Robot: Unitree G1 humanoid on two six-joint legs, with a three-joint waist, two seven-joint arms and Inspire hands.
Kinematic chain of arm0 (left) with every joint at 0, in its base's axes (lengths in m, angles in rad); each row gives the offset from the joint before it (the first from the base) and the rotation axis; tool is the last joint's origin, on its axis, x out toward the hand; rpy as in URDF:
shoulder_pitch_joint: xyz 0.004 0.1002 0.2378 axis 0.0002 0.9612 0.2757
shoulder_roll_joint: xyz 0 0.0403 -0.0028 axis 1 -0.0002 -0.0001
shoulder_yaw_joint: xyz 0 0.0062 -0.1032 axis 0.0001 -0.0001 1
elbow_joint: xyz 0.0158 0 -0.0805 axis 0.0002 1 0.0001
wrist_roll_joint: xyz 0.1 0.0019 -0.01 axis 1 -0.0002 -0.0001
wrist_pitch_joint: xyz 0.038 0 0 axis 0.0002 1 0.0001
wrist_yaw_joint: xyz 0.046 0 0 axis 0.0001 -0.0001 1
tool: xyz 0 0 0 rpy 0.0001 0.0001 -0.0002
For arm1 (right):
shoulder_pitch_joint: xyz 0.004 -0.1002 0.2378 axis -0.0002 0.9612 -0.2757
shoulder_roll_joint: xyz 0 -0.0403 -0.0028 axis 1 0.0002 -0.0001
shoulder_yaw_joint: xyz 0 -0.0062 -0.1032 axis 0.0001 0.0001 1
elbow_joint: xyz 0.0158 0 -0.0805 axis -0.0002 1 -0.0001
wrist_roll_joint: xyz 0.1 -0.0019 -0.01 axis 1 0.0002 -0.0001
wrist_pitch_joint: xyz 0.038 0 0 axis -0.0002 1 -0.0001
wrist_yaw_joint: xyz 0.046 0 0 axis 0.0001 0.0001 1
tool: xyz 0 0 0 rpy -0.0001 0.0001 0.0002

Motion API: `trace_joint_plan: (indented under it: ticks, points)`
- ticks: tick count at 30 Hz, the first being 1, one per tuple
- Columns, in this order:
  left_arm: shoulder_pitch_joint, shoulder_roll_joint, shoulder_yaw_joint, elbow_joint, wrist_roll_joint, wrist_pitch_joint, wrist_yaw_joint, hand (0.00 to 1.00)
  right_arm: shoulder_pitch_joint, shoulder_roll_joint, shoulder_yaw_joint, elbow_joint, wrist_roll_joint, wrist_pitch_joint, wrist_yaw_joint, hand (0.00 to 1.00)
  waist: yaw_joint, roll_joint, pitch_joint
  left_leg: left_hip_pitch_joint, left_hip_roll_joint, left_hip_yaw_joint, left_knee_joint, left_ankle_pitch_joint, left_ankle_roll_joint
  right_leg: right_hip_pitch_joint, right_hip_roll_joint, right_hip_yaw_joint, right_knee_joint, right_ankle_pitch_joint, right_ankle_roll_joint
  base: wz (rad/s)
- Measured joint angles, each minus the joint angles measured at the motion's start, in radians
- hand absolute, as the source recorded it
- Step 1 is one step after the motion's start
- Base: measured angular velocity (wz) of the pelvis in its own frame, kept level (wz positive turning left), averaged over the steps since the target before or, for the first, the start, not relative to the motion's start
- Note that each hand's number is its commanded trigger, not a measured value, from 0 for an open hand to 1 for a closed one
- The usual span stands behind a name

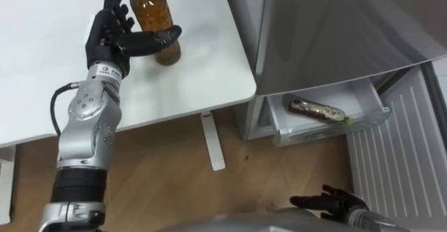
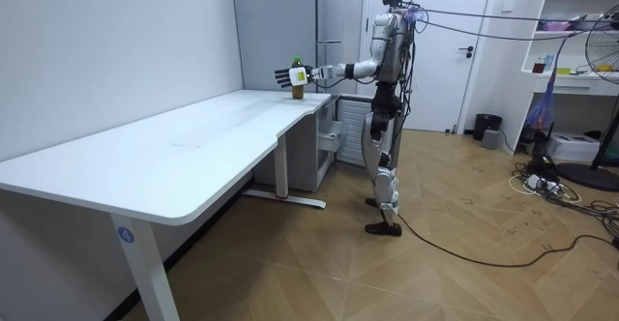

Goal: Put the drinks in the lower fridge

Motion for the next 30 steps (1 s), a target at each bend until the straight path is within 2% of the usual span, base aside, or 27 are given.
trace_joint_plan:
  ticks: [3, 7, 9, 13, 18, 22, 29, 30]
  points:
    - [-0.020, 0.000, 0.000, 0.007, 0.000, 0.020, -0.003, 0.00, -0.001, 0.000, 0.000, 0.000, 0.000, 0.001, -0.001, 0.00, -0.001, 0.000, -0.0003, 0.000, 0.000, 0.000, 0.000, 0.000, 0.000, 0.000, 0.000, 0.001, 0.000, 0.000, 0.000, 0.00]
    - [-0.071, 0.001, 0.000, 0.054, -0.005, 0.021, -0.009, 0.00, 0.002, 0.000, -0.001, -0.005, -0.001, 0.002, -0.001, 0.00, -0.004, 0.002, -0.0019, -0.001, 0.000, 0.000, 0.000, 0.000, 0.000, 0.000, 0.000, 0.006, 0.003, 0.000, -0.001, 0.00]
    - [-0.087, 0.001, 0.001, 0.076, -0.005, 0.030, -0.012, 0.00, 0.006, -0.001, -0.002, -0.022, -0.012, 0.011, -0.002, 0.00, -0.008, 0.006, -0.0052, -0.001, 0.000, 0.001, 0.000, 0.000, 0.000, -0.001, 0.000, 0.010, 0.007, 0.000, -0.001, -0.04]
    - [-0.087, 0.006, 0.001, 0.076, -0.012, 0.041, -0.013, 0.00, 0.010, -0.002, -0.013, -0.034, -0.030, 0.019, -0.004, 0.00, -0.016, 0.013, -0.0096, 0.004, 0.000, 0.003, 0.000, 0.000, 0.000, -0.005, 0.000, 0.022, 0.017, 0.000, -0.001, -0.07]
    - [-0.090, 0.029, 0.006, 0.076, -0.021, 0.042, -0.014, 0.00, 0.019, -0.002, -0.035, -0.033, -0.030, 0.020, -0.006, 0.00, -0.020, 0.014, -0.0103, 0.016, 0.000, 0.005, 0.000, 0.000, 0.000, -0.003, 0.002, 0.041, 0.023, 0.001, -0.002, -0.09]
    - [-0.100, 0.029, 0.022, 0.076, -0.020, 0.051, -0.027, 0.00, 0.023, -0.002, -0.051, -0.034, -0.032, 0.022, -0.006, 0.00, -0.022, 0.014, -0.0098, 0.016, 0.000, 0.030, 0.000, 0.000, 0.000, -0.005, 0.002, 0.048, 0.023, 0.001, -0.001, -0.03]
    - [-0.117, 0.030, 0.029, 0.076, -0.022, 0.057, -0.033, 0.00, 0.031, -0.002, -0.070, -0.035, -0.032, 0.022, -0.006, 0.00, -0.022, 0.016, -0.0085, 0.015, 0.000, 0.034, 0.000, 0.000, 0.000, -0.006, 0.003, 0.048, 0.019, 0.002, 0.000, 0.00]
    - [-0.117, 0.030, 0.029, 0.077, -0.022, 0.057, -0.033, 0.22, 0.031, -0.002, -0.070, -0.035, -0.032, 0.022, -0.007, 0.00, -0.022, 0.016, -0.0085, 0.015, 0.000, 0.036, 0.000, 0.000, 0.000, -0.006, 0.003, 0.048, 0.018, 0.002, 0.000, 0.00]
